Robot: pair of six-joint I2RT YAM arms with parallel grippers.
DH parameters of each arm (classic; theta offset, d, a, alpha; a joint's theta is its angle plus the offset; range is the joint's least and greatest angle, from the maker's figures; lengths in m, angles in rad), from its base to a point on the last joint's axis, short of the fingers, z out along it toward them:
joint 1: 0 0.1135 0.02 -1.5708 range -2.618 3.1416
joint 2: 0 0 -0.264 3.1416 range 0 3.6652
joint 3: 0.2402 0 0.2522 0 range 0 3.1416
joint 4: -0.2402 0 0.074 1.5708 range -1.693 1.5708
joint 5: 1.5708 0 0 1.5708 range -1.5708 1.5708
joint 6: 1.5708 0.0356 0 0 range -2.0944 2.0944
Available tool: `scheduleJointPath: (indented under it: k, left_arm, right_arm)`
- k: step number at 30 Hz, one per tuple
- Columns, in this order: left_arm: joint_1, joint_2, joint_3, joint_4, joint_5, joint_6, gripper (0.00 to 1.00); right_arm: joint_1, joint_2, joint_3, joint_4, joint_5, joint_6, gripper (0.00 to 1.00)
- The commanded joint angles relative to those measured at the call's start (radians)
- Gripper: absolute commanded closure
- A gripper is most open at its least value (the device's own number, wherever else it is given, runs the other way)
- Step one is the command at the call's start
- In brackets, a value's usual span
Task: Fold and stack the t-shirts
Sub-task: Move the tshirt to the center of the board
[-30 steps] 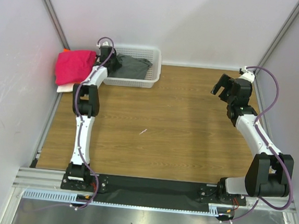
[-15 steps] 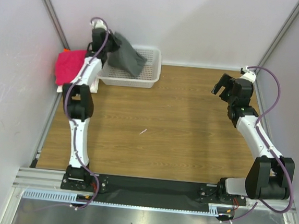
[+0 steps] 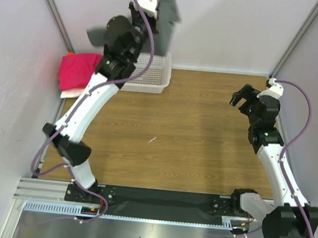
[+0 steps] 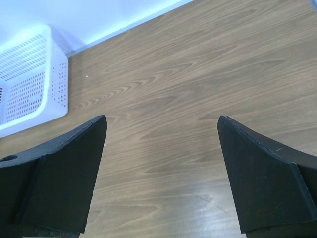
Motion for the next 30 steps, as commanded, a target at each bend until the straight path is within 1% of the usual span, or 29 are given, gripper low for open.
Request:
scheduleJointPath:
  k: [1,2,3,4,5,6,7,8,9,10,11,13,14,15,16,19,20,21,22,23,24,25,26,27,28,30]
  left_arm:
    - [-0.066,-0.095,-0.094,-0.030,-0.193,0.287,0.99]
    - [-0.094,-0.117,-0.143,-0.033,-0.231,0.320,0.98]
    - [-0.144,-0.155,-0.167,-0.074,-0.246,0.352,0.97]
    - [-0.166,-0.174,-0.192,-0.096,-0.257,0.355,0.96]
    - [-0.188,-0.192,-0.260,-0.122,-0.266,0.351,0.93]
    - [-0.229,-0.244,-0.313,-0.149,-0.266,0.329,0.91]
    - [-0.252,-0.269,-0.377,-0.148,-0.260,0.317,0.89]
    - [-0.277,-0.296,-0.523,-0.134,-0.256,0.305,0.87]
    - [-0.322,-0.319,-0.593,-0.093,-0.239,0.279,0.85]
    - [-0.343,-0.344,-0.652,-0.078,-0.234,0.270,0.85]
    - [-0.358,-0.346,-0.727,-0.067,-0.236,0.253,0.89]
    - [-0.383,-0.323,-0.740,-0.112,-0.233,0.155,0.94]
    - [-0.384,-0.312,-0.717,-0.160,-0.184,0.112,0.69]
    - [-0.396,-0.301,-0.709,-0.267,-0.129,0.049,0.24]
    - [-0.412,-0.297,-0.711,-0.293,-0.098,0.021,0.00]
    - [-0.478,-0.318,-0.810,-0.291,-0.108,-0.048,0.00]
    - [-0.482,-0.345,-0.880,-0.280,-0.121,-0.078,0.00]
    - [-0.478,-0.359,-0.910,-0.274,-0.153,-0.170,0.00]
    - [-0.469,-0.372,-0.934,-0.286,-0.192,-0.215,0.00]
    - [-0.455,-0.393,-0.965,-0.313,-0.219,-0.291,0.00]
    - [-0.408,-0.407,-0.986,-0.358,-0.198,-0.400,0.00]
    - [-0.384,-0.421,-1.057,-0.358,-0.178,-0.446,0.00]
    - [-0.345,-0.447,-1.097,-0.331,-0.130,-0.521,0.00]
    - [-0.329,-0.454,-1.137,-0.312,-0.112,-0.552,0.00]
    - [-0.317,-0.458,-1.204,-0.292,-0.098,-0.577,0.00]
    - [-0.288,-0.448,-1.258,-0.222,-0.098,-0.642,0.00]
  right_arm:
    - [-0.004,-0.068,-0.008,-0.050,0.017,0.000,0.00]
    - [-0.006,-0.094,-0.009,-0.078,0.030,0.002,0.00]
    - [-0.007,-0.107,-0.011,-0.093,0.040,0.006,0.00]
    - [-0.012,-0.121,-0.008,-0.115,0.053,0.023,0.00]
    - [-0.015,-0.133,-0.005,-0.159,0.078,0.031,0.00]
    - [-0.018,-0.153,-0.002,-0.182,0.088,0.040,0.00]
    - [-0.029,-0.164,0.000,-0.207,0.099,0.054,0.00]
    - [-0.034,-0.176,0.004,-0.251,0.103,0.058,0.00]
    - [-0.040,-0.194,0.008,-0.271,0.100,0.058,0.00]
    - [-0.046,-0.203,0.009,-0.289,0.094,0.055,0.00]
    - [-0.053,-0.213,0.012,-0.322,0.079,0.046,0.00]
    - [-0.055,-0.237,0.012,-0.342,0.067,0.035,0.00]
    - [-0.057,-0.243,0.011,-0.360,0.054,0.031,0.00]
    - [-0.057,-0.254,0.011,-0.369,0.053,0.031,0.00]
    - [-0.057,-0.259,0.009,-0.377,0.050,0.034,0.00]
    - [-0.057,-0.268,0.000,-0.392,0.021,0.049,0.00]
    - [-0.057,-0.268,-0.005,-0.391,-0.016,0.052,0.00]
    - [-0.057,-0.266,-0.011,-0.386,-0.041,0.052,0.00]
    - [-0.057,-0.265,-0.021,-0.386,-0.067,0.052,0.00]
    - [-0.055,-0.259,-0.031,-0.376,-0.125,0.052,0.00]
    - [-0.055,-0.256,-0.043,-0.365,-0.168,0.055,0.00]
    - [-0.049,-0.251,-0.073,-0.336,-0.226,0.067,0.00]
    - [-0.043,-0.242,-0.090,-0.319,-0.252,0.078,0.00]
    - [-0.034,-0.234,-0.109,-0.294,-0.271,0.086,0.00]
    - [-0.002,-0.225,-0.144,-0.253,-0.283,0.107,0.00]
    - [0.047,-0.176,-0.169,-0.209,-0.277,0.127,0.00]
